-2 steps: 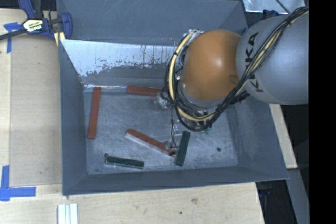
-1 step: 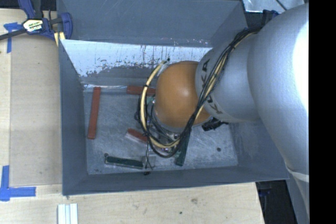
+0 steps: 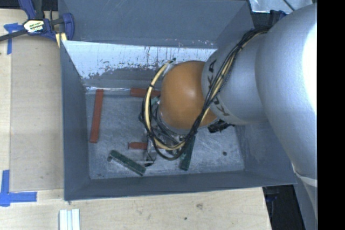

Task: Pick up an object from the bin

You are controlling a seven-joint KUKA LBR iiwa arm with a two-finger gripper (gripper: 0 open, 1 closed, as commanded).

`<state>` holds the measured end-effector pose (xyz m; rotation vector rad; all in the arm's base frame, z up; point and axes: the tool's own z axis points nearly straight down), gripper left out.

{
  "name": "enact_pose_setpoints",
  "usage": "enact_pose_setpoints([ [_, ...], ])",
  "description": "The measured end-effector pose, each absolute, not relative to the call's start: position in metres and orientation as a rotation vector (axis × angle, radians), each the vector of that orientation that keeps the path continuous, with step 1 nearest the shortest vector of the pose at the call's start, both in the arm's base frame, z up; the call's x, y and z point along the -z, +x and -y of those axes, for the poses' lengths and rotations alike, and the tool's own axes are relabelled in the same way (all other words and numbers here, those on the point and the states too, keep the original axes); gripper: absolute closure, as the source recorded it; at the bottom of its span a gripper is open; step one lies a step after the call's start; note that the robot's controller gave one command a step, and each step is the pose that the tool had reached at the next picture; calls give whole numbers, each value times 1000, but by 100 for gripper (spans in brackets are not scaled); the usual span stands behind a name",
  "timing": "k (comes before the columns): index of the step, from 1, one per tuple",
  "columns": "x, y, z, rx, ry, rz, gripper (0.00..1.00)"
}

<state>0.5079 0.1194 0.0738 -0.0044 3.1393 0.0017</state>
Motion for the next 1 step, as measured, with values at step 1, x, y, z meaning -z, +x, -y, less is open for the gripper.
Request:
enact_pose_setpoints([
  [1, -244, 524, -121, -4, 24, -3130, 100],
])
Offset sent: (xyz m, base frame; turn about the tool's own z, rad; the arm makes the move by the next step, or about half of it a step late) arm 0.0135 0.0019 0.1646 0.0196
